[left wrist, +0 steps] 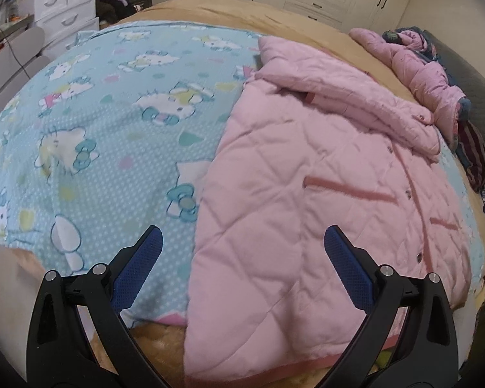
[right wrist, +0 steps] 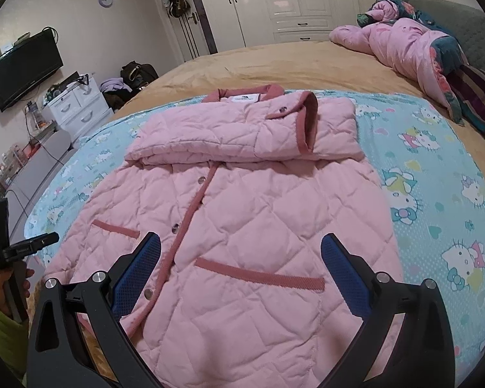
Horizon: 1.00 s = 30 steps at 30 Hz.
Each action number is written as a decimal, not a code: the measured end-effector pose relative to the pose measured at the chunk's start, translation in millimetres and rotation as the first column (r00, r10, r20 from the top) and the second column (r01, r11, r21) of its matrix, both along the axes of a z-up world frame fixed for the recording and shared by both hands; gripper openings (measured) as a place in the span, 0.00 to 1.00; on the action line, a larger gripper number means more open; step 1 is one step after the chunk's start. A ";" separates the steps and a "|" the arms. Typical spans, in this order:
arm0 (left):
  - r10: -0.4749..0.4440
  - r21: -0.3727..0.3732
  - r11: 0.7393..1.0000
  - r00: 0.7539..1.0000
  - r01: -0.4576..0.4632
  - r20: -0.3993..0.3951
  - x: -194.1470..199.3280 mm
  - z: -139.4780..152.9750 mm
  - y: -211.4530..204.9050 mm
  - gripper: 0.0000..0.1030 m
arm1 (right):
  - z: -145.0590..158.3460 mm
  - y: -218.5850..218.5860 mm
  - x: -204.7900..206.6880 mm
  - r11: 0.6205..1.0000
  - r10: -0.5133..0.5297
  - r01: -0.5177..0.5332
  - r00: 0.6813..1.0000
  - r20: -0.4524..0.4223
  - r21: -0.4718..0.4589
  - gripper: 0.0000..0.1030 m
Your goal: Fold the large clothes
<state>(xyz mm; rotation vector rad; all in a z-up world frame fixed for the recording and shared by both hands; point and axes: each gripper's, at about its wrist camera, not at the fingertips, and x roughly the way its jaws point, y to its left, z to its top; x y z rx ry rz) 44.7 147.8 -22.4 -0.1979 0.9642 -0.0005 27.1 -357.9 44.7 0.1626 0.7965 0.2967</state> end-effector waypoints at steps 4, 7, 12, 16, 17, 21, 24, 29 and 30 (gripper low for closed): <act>0.005 -0.014 1.000 1.000 -0.005 -0.028 -8.8 -11.1 5.0 0.91 | -2.7 -3.4 -1.3 1.000 -0.004 0.004 1.000 -0.008 -0.007 0.96; 0.006 -0.030 1.000 0.999 -0.007 -0.050 -15.0 -20.8 7.1 0.91 | -3.9 -6.3 -3.8 1.000 -0.005 0.005 1.000 -0.017 -0.014 0.96; -0.016 -0.092 0.996 0.997 0.009 -0.074 -23.7 -35.1 11.3 0.91 | -7.4 -15.6 -9.4 0.999 -0.013 0.012 0.999 -0.040 -0.033 0.96; -0.032 -0.125 0.992 0.995 0.020 -0.098 -28.2 -44.7 13.5 0.91 | -12.0 -23.1 -14.1 0.999 -0.024 0.020 0.998 -0.065 -0.048 0.96; -0.040 -0.132 0.991 0.994 0.027 -0.097 -29.4 -45.8 13.6 0.91 | -13.1 -24.4 -15.5 0.999 -0.025 0.022 0.997 -0.070 -0.048 0.96; -0.068 -0.210 0.976 0.994 0.048 -0.088 -32.8 -52.7 14.3 0.90 | -18.8 -31.2 -19.8 0.998 -0.035 0.030 0.995 -0.094 -0.059 0.96; -0.100 -0.219 0.973 0.991 0.078 -0.090 -33.7 -54.1 7.8 0.73 | -24.0 -35.1 -23.3 0.997 -0.040 0.031 0.992 -0.116 -0.076 0.96; -0.103 -0.209 0.974 0.992 0.086 -0.071 -32.0 -50.2 -2.6 0.35 | -30.4 -44.7 -31.3 0.995 -0.035 0.021 0.988 -0.154 -0.096 0.96; -0.106 -0.205 0.975 0.993 0.091 -0.060 -32.5 -46.9 -4.6 0.28 | -31.4 -46.0 -32.9 0.995 -0.032 0.017 0.987 -0.159 -0.096 0.96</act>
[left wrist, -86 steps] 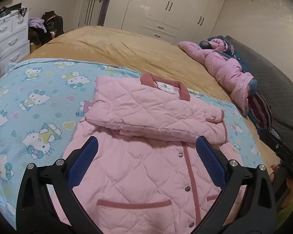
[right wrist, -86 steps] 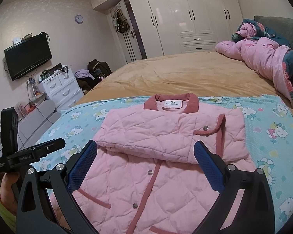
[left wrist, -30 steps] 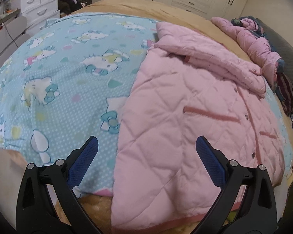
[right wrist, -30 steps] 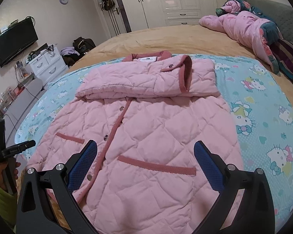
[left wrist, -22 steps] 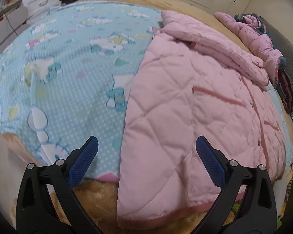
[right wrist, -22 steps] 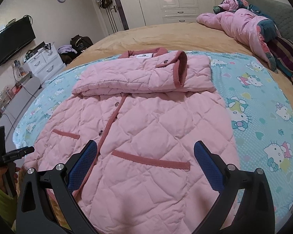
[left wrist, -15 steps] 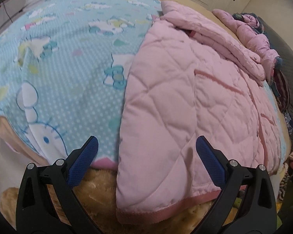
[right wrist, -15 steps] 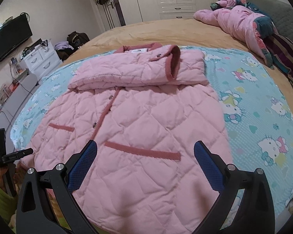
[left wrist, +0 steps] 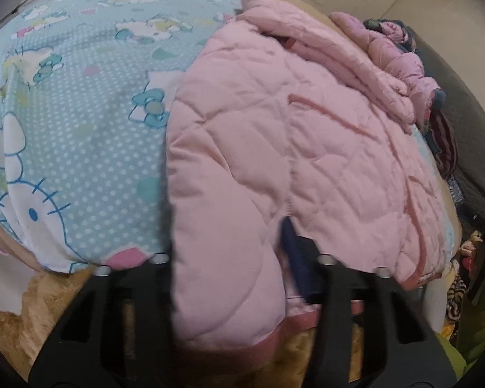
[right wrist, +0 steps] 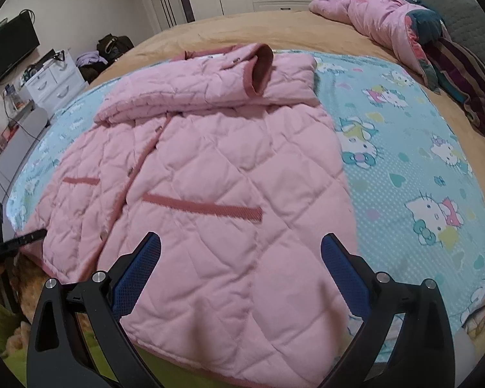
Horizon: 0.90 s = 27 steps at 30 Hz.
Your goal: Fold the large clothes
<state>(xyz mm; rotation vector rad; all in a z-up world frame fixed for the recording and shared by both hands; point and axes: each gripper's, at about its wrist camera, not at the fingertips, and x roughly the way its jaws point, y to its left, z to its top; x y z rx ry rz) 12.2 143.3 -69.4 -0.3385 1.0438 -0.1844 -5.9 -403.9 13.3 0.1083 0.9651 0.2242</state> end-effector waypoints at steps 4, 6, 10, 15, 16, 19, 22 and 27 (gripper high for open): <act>-0.016 0.023 1.000 0.998 0.015 0.054 -0.4 14.8 -9.8 0.15 | -7.6 -11.4 -10.7 1.000 0.017 -0.017 0.999 -0.051 0.014 0.96; -0.015 0.019 1.000 0.996 0.014 0.087 -0.5 23.3 -11.9 0.13 | -13.4 -14.0 -16.5 0.999 0.037 -0.034 0.996 -0.085 0.029 0.96; -0.010 0.007 1.000 0.990 0.009 0.143 -2.6 40.1 -10.6 0.10 | -28.9 -21.4 -35.1 0.998 0.057 -0.055 0.985 -0.161 0.020 0.96; -0.015 0.009 1.000 0.982 0.014 0.190 2.2 58.1 -15.6 0.10 | -43.7 -37.5 -50.5 0.999 0.031 -0.023 0.974 -0.225 0.040 0.96; -0.017 0.013 1.000 0.981 0.015 0.195 4.0 60.8 -18.4 0.10 | -47.0 -40.6 -53.9 0.999 0.029 -0.018 0.970 -0.241 0.047 0.96; -0.025 0.026 0.999 0.977 0.020 0.212 7.8 68.3 -24.6 0.10 | -55.5 -45.0 -59.6 0.995 0.040 -0.015 0.963 -0.268 0.094 0.96; -0.023 0.022 1.000 0.974 0.019 0.223 11.2 74.5 -27.3 0.10 | -66.6 -51.0 -61.4 0.987 0.036 0.010 0.956 -0.292 0.157 0.96; -0.023 0.024 1.000 0.970 0.018 0.243 15.7 84.9 -29.8 0.10 | -89.7 -59.0 -63.7 0.973 0.031 0.050 0.941 -0.338 0.227 0.95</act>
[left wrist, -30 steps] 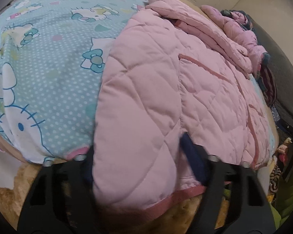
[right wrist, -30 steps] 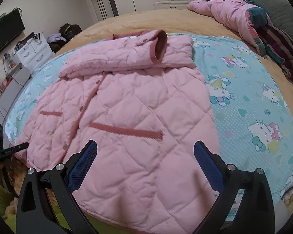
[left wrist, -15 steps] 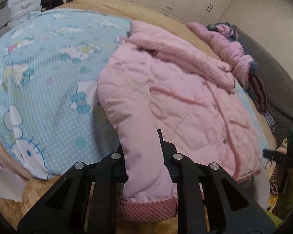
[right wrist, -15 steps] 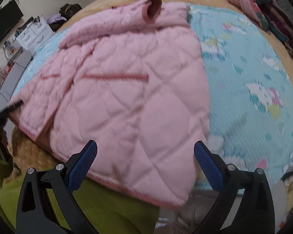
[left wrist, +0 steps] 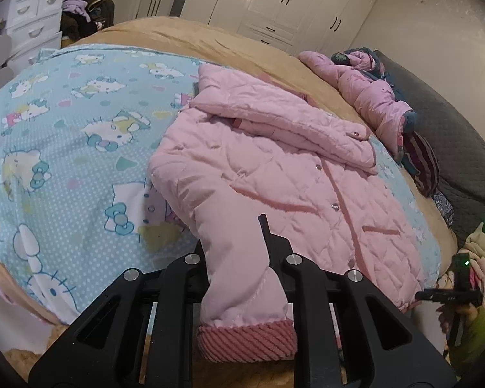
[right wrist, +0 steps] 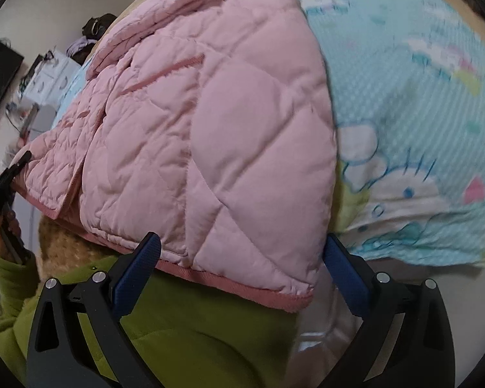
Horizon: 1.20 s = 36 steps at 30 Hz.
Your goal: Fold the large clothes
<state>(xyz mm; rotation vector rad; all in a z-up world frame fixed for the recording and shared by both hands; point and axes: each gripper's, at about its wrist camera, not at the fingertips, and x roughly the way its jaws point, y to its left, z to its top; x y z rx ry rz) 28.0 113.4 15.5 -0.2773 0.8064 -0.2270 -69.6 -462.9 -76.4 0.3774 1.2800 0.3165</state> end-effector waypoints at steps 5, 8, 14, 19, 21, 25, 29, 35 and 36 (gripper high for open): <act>-0.001 0.010 1.000 1.000 0.001 0.003 3.9 2.5 -3.2 0.10 | -5.2 1.6 -5.0 1.000 0.021 -0.021 1.000 0.003 0.007 0.78; 0.002 0.013 1.000 1.000 -0.002 0.001 5.7 1.6 -3.5 0.10 | 4.6 -0.1 -7.7 0.999 0.046 -0.046 0.999 0.023 0.002 0.57; -0.010 0.065 0.998 1.000 0.009 0.025 6.6 7.8 -11.9 0.10 | 55.8 -3.2 -13.9 0.994 0.087 -0.098 0.981 0.173 0.056 0.21; -0.007 0.078 0.997 0.999 0.004 0.039 9.4 14.9 -15.1 0.10 | 96.4 -15.0 -0.2 0.978 0.018 -0.086 0.941 0.339 0.189 0.17; -0.005 0.101 0.995 0.999 0.000 0.052 10.3 20.0 -17.5 0.10 | 111.0 -18.3 7.9 0.972 -0.011 -0.083 0.920 0.393 0.222 0.17; 0.000 0.115 0.993 0.997 -0.009 0.077 12.8 32.1 -19.8 0.10 | 130.1 -30.1 24.8 0.960 -0.066 -0.070 0.886 0.460 0.271 0.16; 0.011 0.124 0.992 0.995 -0.023 0.095 19.6 42.3 -20.4 0.10 | 141.6 -29.5 43.8 0.958 -0.097 -0.059 0.855 0.510 0.282 0.15; 0.015 0.137 0.990 0.994 -0.030 0.108 29.6 52.7 -26.0 0.10 | 149.2 -28.8 65.1 0.948 -0.131 -0.053 0.833 0.538 0.313 0.14; 0.017 0.142 0.989 0.994 -0.032 0.111 31.9 54.2 -26.9 0.10 | 150.8 -29.5 68.8 0.947 -0.137 -0.050 0.830 0.541 0.316 0.14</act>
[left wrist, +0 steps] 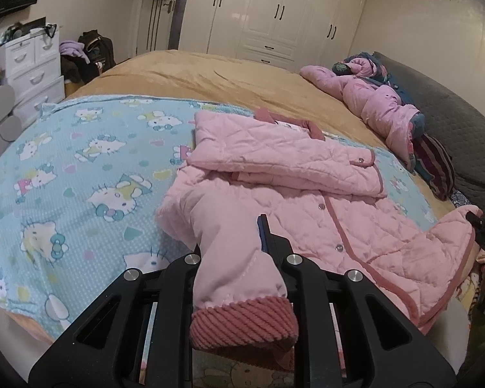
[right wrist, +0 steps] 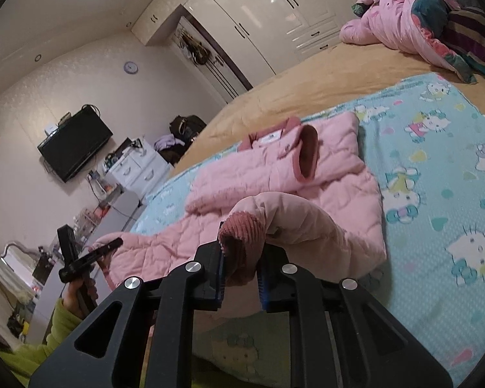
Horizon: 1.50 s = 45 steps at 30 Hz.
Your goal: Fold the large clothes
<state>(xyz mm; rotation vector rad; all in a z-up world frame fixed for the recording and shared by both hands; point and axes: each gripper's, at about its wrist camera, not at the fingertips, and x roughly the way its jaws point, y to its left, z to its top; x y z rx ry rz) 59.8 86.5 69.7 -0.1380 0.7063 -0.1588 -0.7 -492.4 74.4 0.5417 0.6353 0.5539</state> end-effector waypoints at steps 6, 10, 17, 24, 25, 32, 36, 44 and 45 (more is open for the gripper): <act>0.012 0.007 1.000 1.000 -0.012 0.007 14.1 5.4 -3.1 0.10 | 5.6 -3.0 17.3 1.000 -0.017 0.017 1.000 0.022 0.009 0.14; 0.015 0.014 1.000 1.000 -0.015 0.014 24.2 10.2 -4.5 0.10 | 10.3 -4.1 29.6 0.999 -0.034 0.034 0.999 0.033 0.010 0.14; 0.021 0.029 0.999 0.999 -0.021 0.028 48.7 19.5 -7.8 0.10 | 21.5 -4.4 58.2 0.998 -0.056 0.056 0.996 0.068 0.010 0.14; 0.027 0.045 0.999 0.998 -0.029 0.048 78.1 33.1 -11.2 0.10 | 34.2 -6.8 90.2 0.996 -0.094 0.094 0.991 0.099 0.012 0.14; 0.027 0.049 0.998 0.998 -0.030 0.052 83.6 35.7 -12.1 0.10 | 36.7 -7.3 96.3 0.995 -0.100 0.099 0.989 0.107 0.012 0.14; 0.040 0.100 0.994 0.997 -0.047 0.071 119.3 48.8 -18.2 0.10 | 54.6 -13.3 136.6 0.990 -0.140 0.140 0.980 0.140 0.013 0.14; 0.051 0.131 0.989 0.996 -0.061 0.075 140.5 51.4 -19.8 0.10 | 59.2 -14.8 165.5 0.987 -0.161 0.164 0.978 0.136 -0.006 0.14; 0.065 0.169 0.983 0.997 -0.071 0.045 186.5 47.5 -17.5 0.10 | 47.9 -15.9 216.7 0.972 -0.217 0.225 0.970 0.112 -0.063 0.14; 0.066 0.175 0.982 0.997 -0.072 0.042 193.5 46.1 -18.0 0.10 | 44.9 -16.2 222.9 0.971 -0.223 0.230 0.969 0.104 -0.069 0.14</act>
